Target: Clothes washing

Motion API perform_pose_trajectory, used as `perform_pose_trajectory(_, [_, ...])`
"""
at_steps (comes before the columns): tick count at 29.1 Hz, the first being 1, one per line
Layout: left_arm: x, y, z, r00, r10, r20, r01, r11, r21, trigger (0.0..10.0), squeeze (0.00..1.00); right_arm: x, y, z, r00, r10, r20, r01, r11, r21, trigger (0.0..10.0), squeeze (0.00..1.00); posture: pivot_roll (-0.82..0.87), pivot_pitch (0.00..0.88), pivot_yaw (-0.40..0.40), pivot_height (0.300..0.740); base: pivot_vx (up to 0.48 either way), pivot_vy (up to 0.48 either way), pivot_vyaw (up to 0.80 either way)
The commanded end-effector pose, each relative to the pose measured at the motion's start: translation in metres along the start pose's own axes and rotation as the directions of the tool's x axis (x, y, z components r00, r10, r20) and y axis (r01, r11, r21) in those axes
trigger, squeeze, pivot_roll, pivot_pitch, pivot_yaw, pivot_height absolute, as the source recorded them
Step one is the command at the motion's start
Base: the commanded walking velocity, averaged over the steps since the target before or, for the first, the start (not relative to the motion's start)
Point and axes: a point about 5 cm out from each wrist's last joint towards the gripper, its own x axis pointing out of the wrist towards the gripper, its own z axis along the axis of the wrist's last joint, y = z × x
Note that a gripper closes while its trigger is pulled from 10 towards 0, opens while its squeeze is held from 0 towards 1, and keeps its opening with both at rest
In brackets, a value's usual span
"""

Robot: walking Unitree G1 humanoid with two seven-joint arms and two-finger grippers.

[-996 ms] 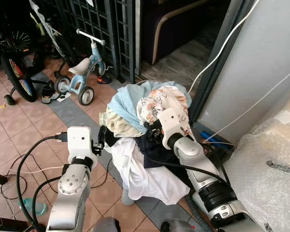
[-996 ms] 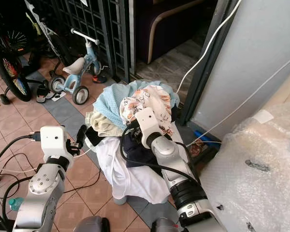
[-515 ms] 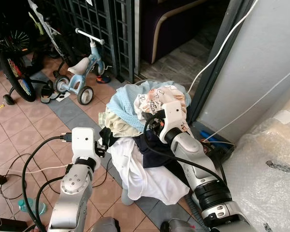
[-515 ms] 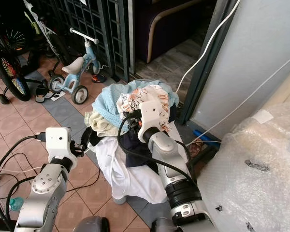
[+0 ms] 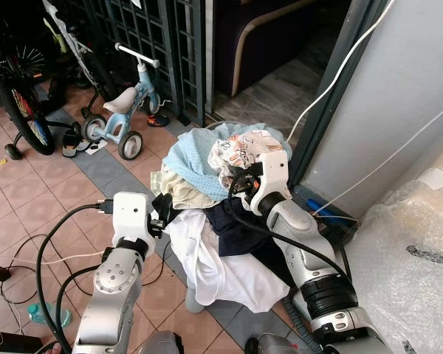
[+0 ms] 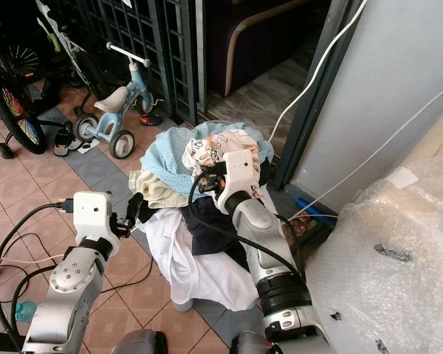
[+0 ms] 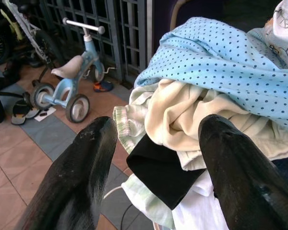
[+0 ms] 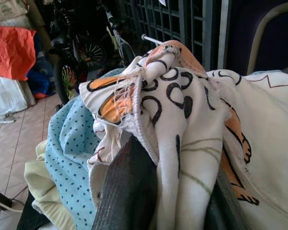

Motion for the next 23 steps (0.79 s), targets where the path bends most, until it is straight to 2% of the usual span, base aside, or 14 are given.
perform_pose_trajectory(1, [0.003,0.001,0.001,1.0,0.015,0.002,-0.015,1.0,0.025,10.0,0.0,-0.002,-0.002,0.017,0.998,0.018,0.052,-0.018,1.0,-0.002,0.0,0.0,0.03,0.055,0.002,0.74,0.0,0.0,0.0])
perform_pose_trajectory(4, [0.005,0.0,0.001,1.0,-0.006,-0.003,0.006,1.0,0.024,10.0,0.0,-0.01,-0.005,0.028,0.995,0.053,0.082,-0.05,0.998,-0.038,0.0,0.0,0.01,0.048,0.017,0.74,0.0,0.0,0.0])
perform_pose_trajectory(6, [0.005,-0.003,0.001,0.999,-0.035,0.007,0.035,0.999,0.02,10.0,0.0,-0.021,-0.002,0.035,0.99,0.097,0.107,-0.086,0.991,-0.102,0.0,0.0,0.0,0.045,0.019,0.74,0.0,0.0,0.0])
perform_pose_trajectory(8, [0.005,-0.006,0.003,0.999,-0.046,0.021,0.045,0.998,0.032,10.0,0.0,-0.027,0.0,0.041,0.983,0.112,0.142,-0.093,0.987,-0.133,0.0,0.0,0.0,0.041,0.012,0.74,0.0,0.0,0.0])
perform_pose_trajectory(9, [0.006,-0.007,0.004,0.998,-0.047,0.029,0.046,0.998,0.037,10.0,0.0,-0.033,0.001,0.047,0.977,0.099,0.191,-0.069,0.985,-0.16,0.0,0.0,0.0,0.038,0.008,0.74,0.0,0.0,0.0])
perform_pose_trajectory(14, [0.01,-0.005,0.011,0.999,-0.006,0.05,0.004,1.0,0.031,10.0,0.0,-0.045,-0.001,0.053,0.962,-0.053,0.267,0.071,0.996,-0.057,0.0,0.0,0.0,0.047,0.013,0.74,0.0,0.0,0.0])
perform_pose_trajectory(15, [0.012,-0.004,0.009,0.999,0.004,0.044,-0.005,1.0,0.029,10.0,0.0,-0.051,0.008,0.059,0.951,-0.083,0.299,0.093,0.996,-0.019,0.0,0.0,-0.01,0.053,0.024,0.74,0.0,0.0,0.0])
perform_pose_trajectory(17, [0.013,-0.004,0.006,0.999,0.0,0.033,-0.001,1.0,0.028,10.0,0.0,-0.055,0.019,0.063,0.946,-0.083,0.312,0.094,0.995,-0.02,0.0,0.0,-0.03,0.055,0.031,0.74,0.0,0.0,0.0])
perform_pose_trajectory(21, [0.016,-0.006,0.007,0.999,-0.025,0.035,0.024,0.999,0.038,10.0,0.0,-0.058,0.021,0.06,0.949,-0.086,0.303,0.101,0.994,-0.036,0.0,0.0,-0.04,0.055,0.035,0.74,0.0,0.0,0.0])
perform_pose_trajectory(22, [0.018,-0.007,0.008,0.999,-0.03,0.036,0.029,0.999,0.036,10.0,0.0,-0.059,0.015,0.058,0.95,-0.108,0.294,0.121,0.992,-0.027,3.2,0.0,-0.05,0.053,0.033,0.74,-0.345,0.0,0.0])
perform_pose_trajectory(23, [0.021,-0.007,0.009,0.999,-0.031,0.038,0.03,0.999,0.035,10.0,0.0,-0.061,0.007,0.056,0.95,-0.136,0.281,0.149,0.989,-0.023,2.8,0.0,-0.05,0.053,0.03,0.74,-0.356,0.0,0.0])
